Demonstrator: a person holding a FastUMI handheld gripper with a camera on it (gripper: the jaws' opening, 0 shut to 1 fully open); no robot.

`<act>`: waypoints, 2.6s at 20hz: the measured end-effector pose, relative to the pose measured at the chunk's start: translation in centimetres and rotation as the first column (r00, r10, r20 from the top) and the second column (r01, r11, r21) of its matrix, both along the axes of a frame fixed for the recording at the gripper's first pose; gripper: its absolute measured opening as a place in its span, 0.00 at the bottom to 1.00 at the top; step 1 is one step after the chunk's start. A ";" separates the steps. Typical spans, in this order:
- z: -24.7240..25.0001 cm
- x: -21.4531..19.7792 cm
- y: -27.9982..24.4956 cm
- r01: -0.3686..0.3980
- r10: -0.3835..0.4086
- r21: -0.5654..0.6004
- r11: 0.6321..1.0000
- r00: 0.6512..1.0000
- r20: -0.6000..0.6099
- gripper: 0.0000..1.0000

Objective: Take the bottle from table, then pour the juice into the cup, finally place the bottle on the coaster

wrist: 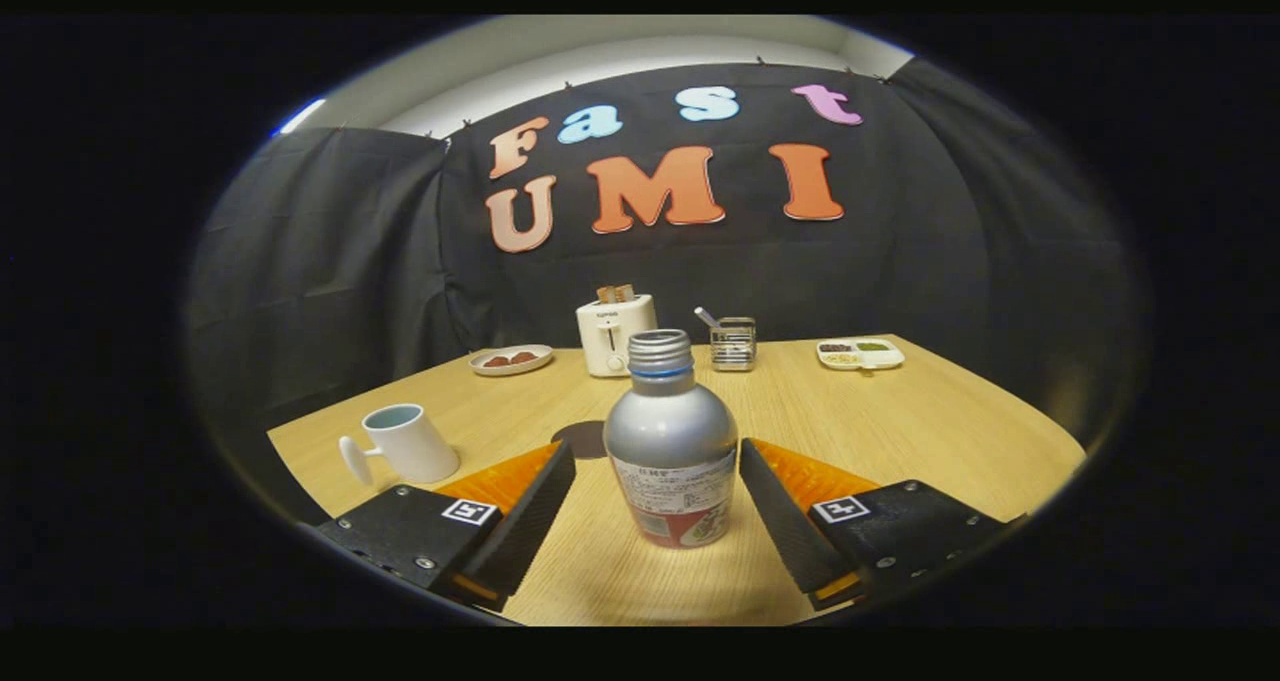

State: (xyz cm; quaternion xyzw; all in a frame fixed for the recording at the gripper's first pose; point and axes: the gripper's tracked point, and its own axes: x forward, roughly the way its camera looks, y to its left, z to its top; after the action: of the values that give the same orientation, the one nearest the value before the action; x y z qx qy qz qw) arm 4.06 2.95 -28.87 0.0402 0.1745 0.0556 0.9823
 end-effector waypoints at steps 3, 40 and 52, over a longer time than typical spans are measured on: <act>-0.7 1.1 -0.1 0.016 -0.016 0.017 1.000 1.000 -0.008 0.98; 2.0 5.2 7.5 -0.115 0.138 -0.662 0.740 0.990 -0.018 0.77; 3.8 7.0 12.5 -0.158 0.294 -0.881 0.446 0.955 -0.022 0.77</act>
State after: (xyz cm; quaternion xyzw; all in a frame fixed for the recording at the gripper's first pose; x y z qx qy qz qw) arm 11.03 15.41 -25.03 -0.4929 0.1159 0.0921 0.8574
